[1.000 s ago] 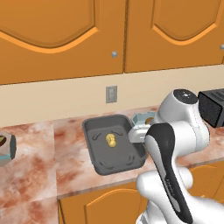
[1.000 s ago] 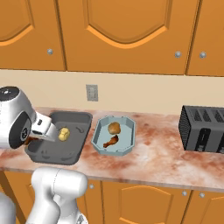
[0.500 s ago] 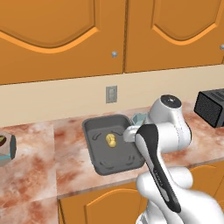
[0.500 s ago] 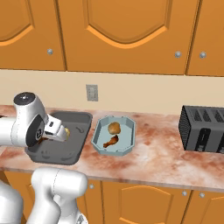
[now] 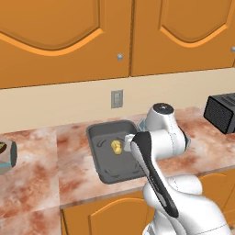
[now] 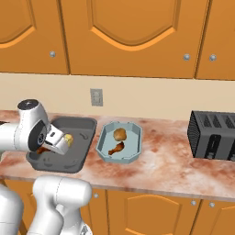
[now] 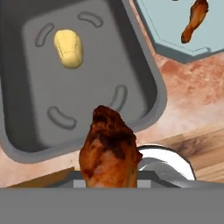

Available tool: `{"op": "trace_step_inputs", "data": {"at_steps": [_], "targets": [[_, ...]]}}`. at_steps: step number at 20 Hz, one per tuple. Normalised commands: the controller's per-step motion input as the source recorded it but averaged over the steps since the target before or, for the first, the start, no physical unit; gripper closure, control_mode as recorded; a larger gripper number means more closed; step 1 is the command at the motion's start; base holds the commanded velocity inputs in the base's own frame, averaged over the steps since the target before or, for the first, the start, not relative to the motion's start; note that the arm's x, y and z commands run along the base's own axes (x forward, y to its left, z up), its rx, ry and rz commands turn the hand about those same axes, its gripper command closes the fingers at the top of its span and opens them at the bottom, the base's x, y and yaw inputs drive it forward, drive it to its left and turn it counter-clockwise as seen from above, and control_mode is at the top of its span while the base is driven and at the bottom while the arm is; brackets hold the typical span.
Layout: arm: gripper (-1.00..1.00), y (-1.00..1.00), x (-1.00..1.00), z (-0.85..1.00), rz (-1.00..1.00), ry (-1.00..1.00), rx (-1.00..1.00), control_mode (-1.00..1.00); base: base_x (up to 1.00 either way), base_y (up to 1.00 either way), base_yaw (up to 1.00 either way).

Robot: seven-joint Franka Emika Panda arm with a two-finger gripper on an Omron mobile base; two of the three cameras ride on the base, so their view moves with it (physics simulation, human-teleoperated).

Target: Place one potato and one chicken drumstick in each tupperware on the nearby counter, to pack two identical lunches.

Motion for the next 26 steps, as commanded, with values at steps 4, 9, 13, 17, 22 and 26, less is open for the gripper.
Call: {"op": "trace_step_inputs", "data": {"at_steps": [4, 9, 13, 17, 22, 26], "targets": [[1.0, 0.03, 0.4, -0.38, -0.13, 0.02, 0.0, -1.0, 0.0, 0.0, 0.0], [1.0, 0.01, 0.44, -0.42, -0.09, 0.0, 0.0, -1.0, 0.0, 0.0, 0.0], [1.0, 0.02, 0.54, -0.43, -0.05, 0.01, 0.0, -1.0, 0.0, 0.0, 0.0], [1.0, 0.02, 0.56, -0.43, -0.04, 0.04, 0.0, -1.0, 0.0, 0.0, 0.0], [1.0, 0.08, 0.56, -0.38, -0.04, 0.05, 0.0, -1.0, 0.0, 0.0, 0.0], [1.0, 0.17, 0.54, -0.28, -0.05, 0.09, 0.0, -1.0, 0.0, 0.0, 0.0]]}}
